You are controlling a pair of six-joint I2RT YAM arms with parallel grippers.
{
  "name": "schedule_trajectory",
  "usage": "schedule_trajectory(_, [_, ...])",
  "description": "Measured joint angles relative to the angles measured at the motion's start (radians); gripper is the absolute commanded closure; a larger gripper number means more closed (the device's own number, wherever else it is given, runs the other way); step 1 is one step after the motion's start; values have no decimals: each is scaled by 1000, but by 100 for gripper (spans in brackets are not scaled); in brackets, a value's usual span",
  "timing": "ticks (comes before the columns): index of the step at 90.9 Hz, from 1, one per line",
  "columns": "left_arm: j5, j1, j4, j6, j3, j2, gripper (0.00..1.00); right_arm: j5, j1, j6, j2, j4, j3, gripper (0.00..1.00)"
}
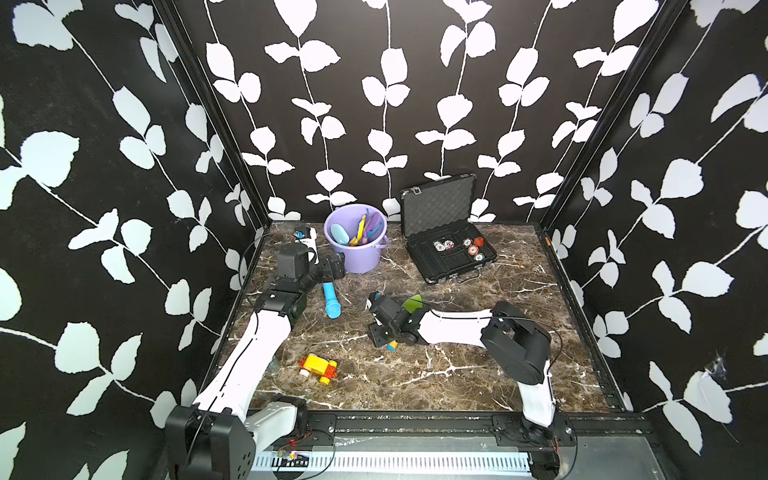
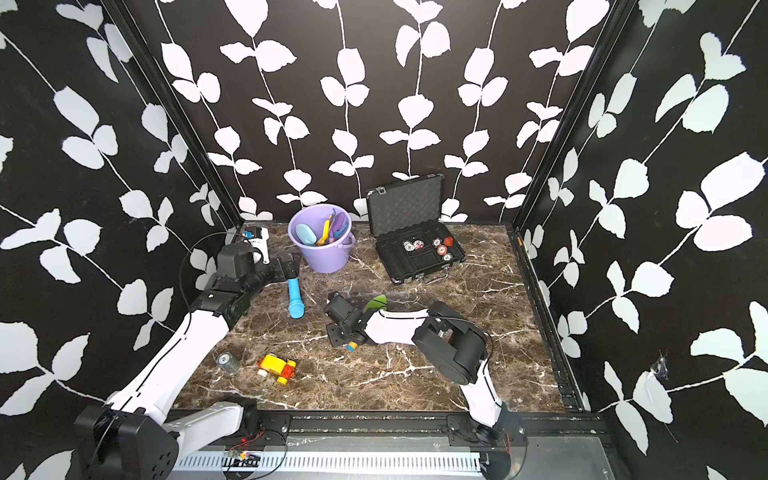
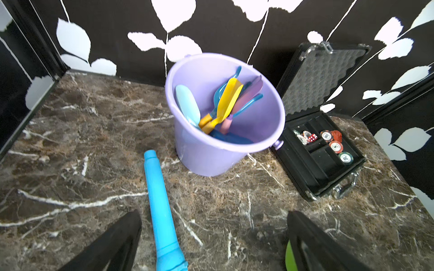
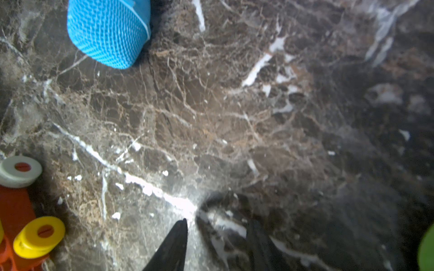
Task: Organize the gardening tools
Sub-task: Pick up the gardening tool from the center of the board.
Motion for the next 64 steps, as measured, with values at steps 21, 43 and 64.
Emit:
schedule_trajectory(21, [-28, 0, -20, -13, -87, -112, 1, 48, 16, 35, -108, 23, -153, 51])
schedule_trajectory(43, [-39, 0, -42, -43, -187, -242, 1, 80, 50, 53, -182, -27, -221, 45])
schedule_trajectory(64, [-39, 0, -72, -72, -288, -390, 1, 121, 89, 46, -301, -118, -243, 37])
